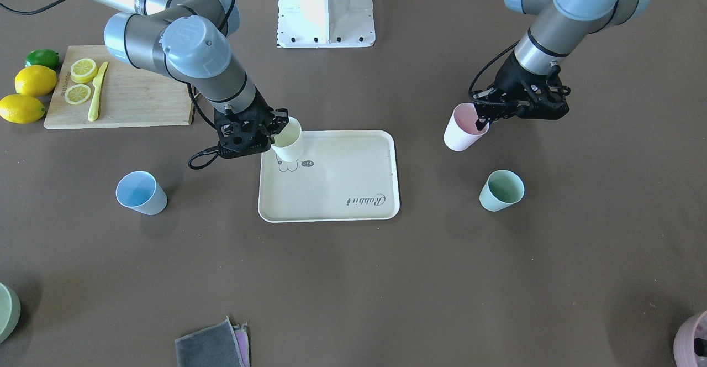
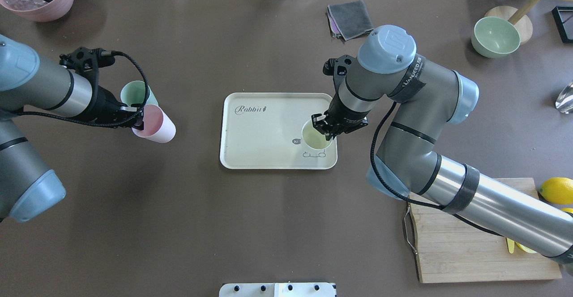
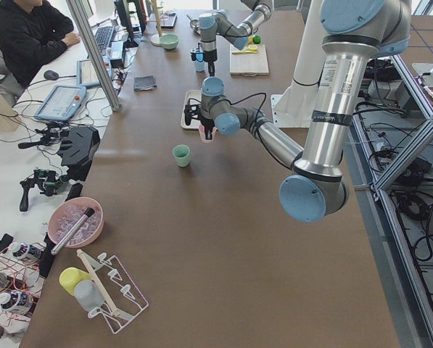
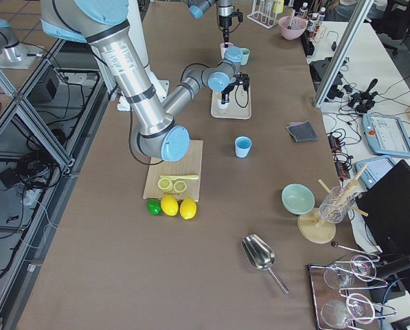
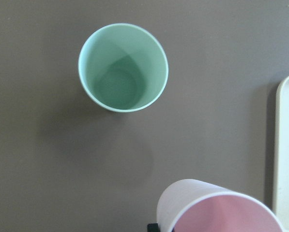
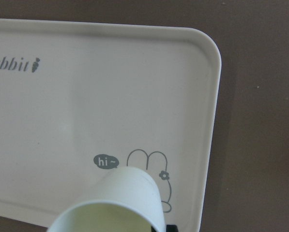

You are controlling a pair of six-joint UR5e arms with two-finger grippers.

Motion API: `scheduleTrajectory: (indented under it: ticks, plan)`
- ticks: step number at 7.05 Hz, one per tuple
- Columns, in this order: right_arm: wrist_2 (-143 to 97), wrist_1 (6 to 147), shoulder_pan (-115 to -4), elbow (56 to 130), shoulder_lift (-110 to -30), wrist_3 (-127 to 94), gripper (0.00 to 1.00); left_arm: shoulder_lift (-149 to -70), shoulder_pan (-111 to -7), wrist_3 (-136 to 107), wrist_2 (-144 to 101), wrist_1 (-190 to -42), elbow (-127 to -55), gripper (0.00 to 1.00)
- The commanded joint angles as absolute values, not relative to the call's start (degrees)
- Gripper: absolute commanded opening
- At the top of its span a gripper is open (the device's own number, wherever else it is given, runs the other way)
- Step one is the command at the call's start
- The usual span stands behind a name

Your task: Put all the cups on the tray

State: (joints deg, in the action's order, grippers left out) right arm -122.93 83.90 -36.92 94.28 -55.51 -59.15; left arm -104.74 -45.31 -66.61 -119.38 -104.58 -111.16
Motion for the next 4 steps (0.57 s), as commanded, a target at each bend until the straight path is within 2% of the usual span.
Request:
scheduleTrajectory:
  ticks: [1,2,3,4]
  plan:
    - [-122.34,83.76,-36.12,92.47,-55.2,-59.24,0.19,-110.29,-45.27,-68.28,-119.01,-99.42,-111.1,0.0]
    - [-122.17,83.76,-36.21,92.2,-54.33,-59.33,0.94,-111.35,-45.0,-70.12,-118.83,-99.4,-110.66,0.0]
    - [-121.65,83.76,-36.38,92.46,-53.88,-60.54,1.0,-111.79,-44.65,-71.88,-116.74,-99.32,-110.65,0.0]
    - [-122.42,84.02,-38.47,93.16,-53.44,-60.73,1.0,-113.89,-41.69,-73.72,-114.11,-99.23,-109.18,0.0]
